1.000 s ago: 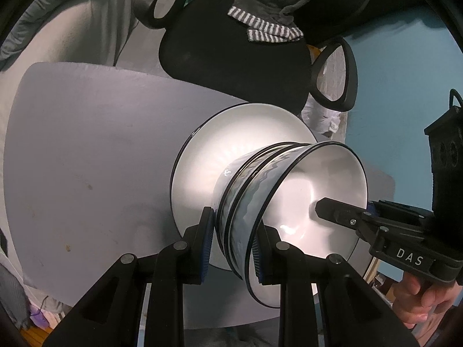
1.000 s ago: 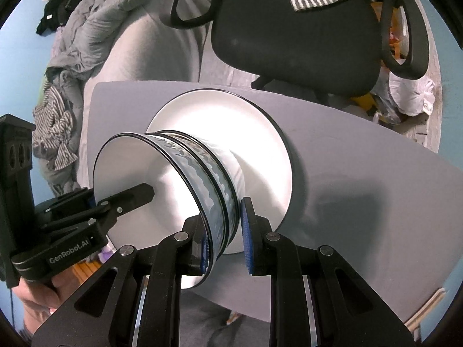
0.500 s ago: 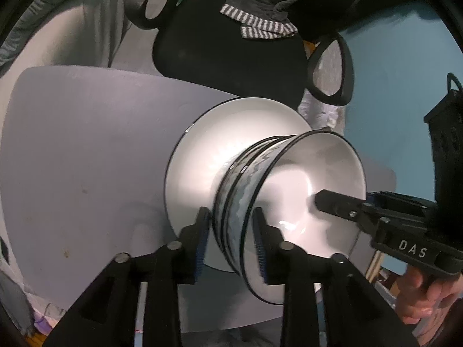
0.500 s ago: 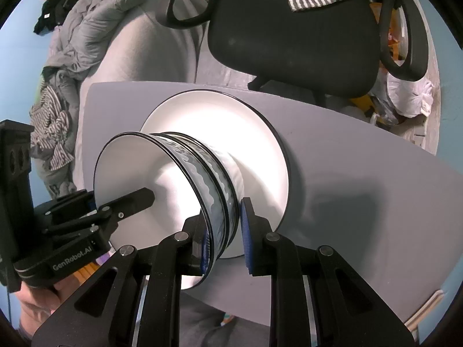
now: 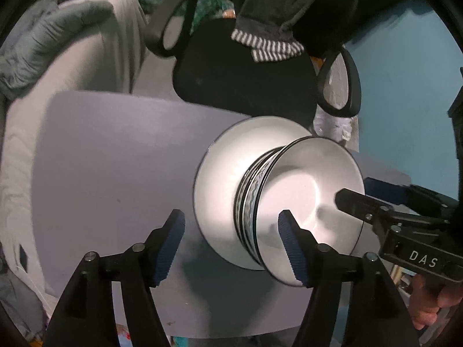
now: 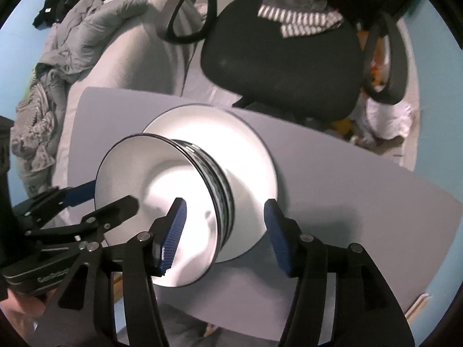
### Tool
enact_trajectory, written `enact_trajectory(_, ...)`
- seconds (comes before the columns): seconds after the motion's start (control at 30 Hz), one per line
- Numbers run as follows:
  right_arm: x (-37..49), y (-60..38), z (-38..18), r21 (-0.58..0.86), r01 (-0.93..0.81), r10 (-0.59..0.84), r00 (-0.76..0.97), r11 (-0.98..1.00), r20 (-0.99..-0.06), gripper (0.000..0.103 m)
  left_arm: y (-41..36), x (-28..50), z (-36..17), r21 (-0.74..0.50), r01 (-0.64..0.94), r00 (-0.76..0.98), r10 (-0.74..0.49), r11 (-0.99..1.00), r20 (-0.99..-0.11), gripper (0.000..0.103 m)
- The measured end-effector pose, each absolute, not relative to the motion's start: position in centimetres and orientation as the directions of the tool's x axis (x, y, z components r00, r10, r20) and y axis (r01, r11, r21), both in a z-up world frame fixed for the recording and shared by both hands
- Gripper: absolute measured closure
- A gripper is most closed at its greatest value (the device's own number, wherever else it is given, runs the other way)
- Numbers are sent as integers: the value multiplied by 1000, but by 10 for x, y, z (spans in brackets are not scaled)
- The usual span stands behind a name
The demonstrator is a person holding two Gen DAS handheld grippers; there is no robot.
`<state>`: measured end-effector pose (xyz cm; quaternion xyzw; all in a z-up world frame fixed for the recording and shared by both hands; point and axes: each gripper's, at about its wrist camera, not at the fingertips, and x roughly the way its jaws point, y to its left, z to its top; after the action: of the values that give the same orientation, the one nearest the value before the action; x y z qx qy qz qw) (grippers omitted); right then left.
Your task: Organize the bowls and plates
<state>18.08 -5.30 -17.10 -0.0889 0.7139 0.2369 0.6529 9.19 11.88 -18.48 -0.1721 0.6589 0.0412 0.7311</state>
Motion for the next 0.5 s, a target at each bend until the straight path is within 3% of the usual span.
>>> enact_trajectory(0.3, 167, -60, -117, 127, -482, 172, 50, 867, -984, 35, 110, 71, -128, -118, -263, 262, -47, 957, -964, 25)
enact_trajectory(0.5, 156, -67, -79, 117, -478, 207, 139, 870, -968, 34, 98, 55, -94, -106, -254, 332, -17, 961, -943, 22)
